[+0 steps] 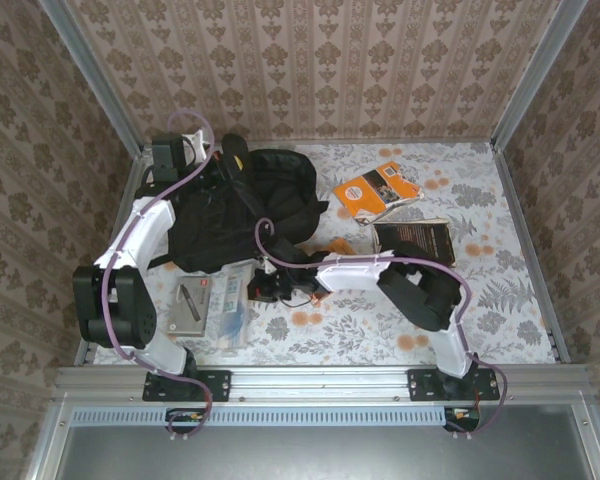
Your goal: Pack the student bag
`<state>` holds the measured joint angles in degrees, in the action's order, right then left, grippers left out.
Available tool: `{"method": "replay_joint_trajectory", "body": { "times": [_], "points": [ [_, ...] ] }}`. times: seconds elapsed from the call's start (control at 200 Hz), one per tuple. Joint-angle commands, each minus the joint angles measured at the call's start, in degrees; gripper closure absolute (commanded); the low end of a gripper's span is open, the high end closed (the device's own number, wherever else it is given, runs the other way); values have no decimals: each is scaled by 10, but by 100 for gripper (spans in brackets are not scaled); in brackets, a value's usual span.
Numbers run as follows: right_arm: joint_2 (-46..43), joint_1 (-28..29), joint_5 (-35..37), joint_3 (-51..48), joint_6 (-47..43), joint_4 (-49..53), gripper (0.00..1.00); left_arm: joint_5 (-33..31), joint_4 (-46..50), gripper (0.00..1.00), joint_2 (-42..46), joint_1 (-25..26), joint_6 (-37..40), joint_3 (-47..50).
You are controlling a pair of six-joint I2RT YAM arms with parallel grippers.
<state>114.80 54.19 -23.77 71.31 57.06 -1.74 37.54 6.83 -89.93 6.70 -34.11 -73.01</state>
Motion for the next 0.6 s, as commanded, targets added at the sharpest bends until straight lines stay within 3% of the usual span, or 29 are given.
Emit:
{"method": "replay_joint_trajectory", "body": {
  "times": [0.0, 0.38, 0.595],
  "points": [
    [-74, -9, 29, -36, -22, 67, 100, 4, -14, 100, -1, -1, 6, -5],
    [-260, -72, 89, -115, -53, 146, 100, 3, -13, 100, -3, 0, 8, -4],
    [-291, -126, 90, -111, -70, 171, 100, 3, -11, 100, -7, 1, 10, -5]
  ]
}}
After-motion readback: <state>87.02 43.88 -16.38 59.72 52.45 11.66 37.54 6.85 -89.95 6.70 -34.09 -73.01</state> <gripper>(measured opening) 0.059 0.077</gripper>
